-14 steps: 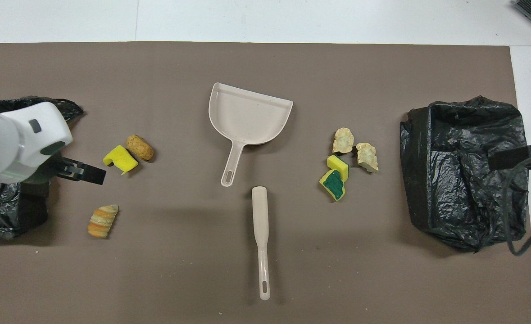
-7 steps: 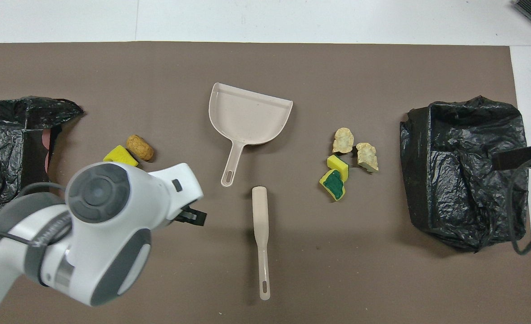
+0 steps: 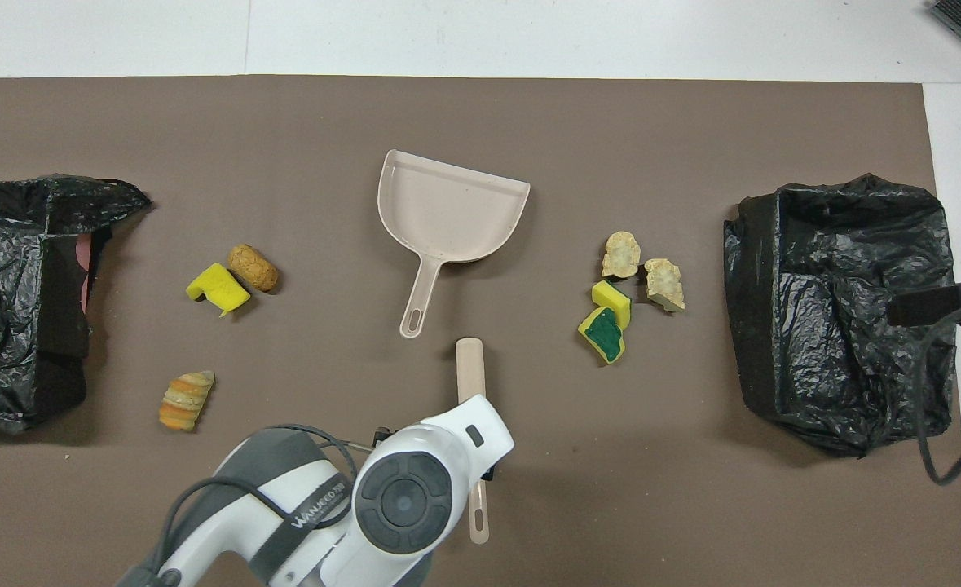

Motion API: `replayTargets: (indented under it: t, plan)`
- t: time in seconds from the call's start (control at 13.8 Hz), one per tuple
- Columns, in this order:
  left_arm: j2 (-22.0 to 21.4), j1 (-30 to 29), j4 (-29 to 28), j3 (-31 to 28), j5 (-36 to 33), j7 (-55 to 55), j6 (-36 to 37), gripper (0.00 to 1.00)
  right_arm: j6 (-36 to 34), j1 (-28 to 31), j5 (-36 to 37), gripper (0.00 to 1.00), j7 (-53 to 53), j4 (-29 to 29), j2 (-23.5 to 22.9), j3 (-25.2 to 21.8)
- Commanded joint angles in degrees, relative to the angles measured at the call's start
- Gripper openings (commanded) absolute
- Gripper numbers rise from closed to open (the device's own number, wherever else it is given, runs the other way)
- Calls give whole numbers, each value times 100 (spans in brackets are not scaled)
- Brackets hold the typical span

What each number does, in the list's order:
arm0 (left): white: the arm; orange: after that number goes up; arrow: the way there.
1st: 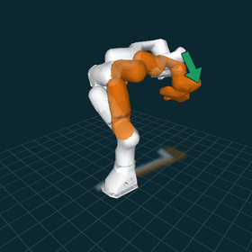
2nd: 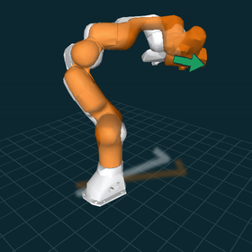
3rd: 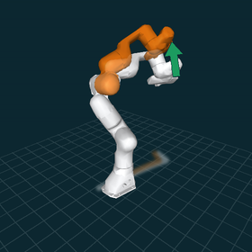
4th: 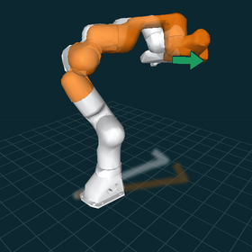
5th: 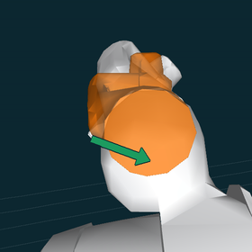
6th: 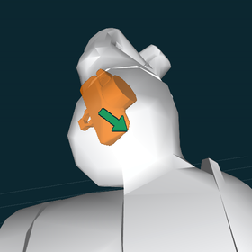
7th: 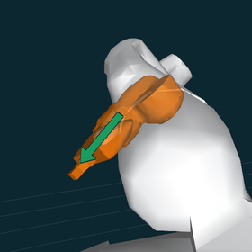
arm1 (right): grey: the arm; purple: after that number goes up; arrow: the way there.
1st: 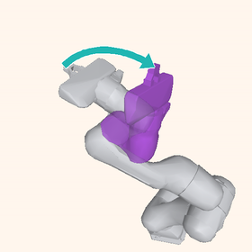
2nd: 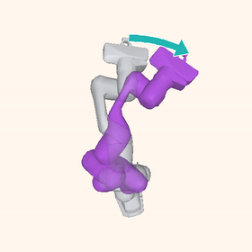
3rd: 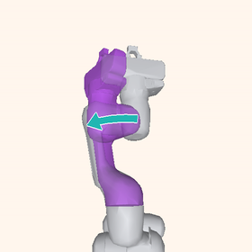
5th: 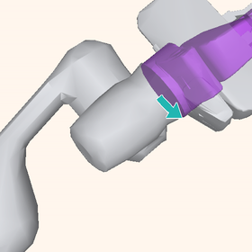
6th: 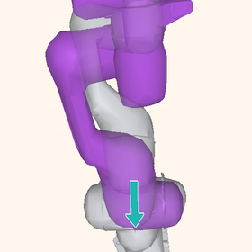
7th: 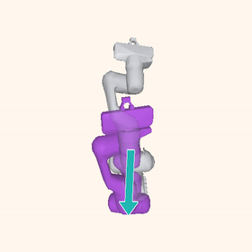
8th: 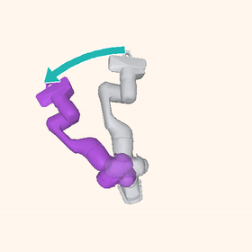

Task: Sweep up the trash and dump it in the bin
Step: 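Grasp the beige brush handle with the left gripper and lift it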

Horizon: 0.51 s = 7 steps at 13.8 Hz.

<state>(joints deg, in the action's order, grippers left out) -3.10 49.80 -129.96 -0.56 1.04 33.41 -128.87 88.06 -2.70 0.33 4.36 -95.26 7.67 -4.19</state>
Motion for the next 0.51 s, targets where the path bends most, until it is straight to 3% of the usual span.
replayTargets:
  t: [0.0, 0.43]
  plan:
    - [257, 477, -91, -119, -77, 805, -462, 100, 53, 33, -41, 100, 223, -361, 138, 6]
    - [485, 873, -213, -119, -69, 1036, -534, 100, 62, 24, -41, 100, 223, -405, 165, 6]
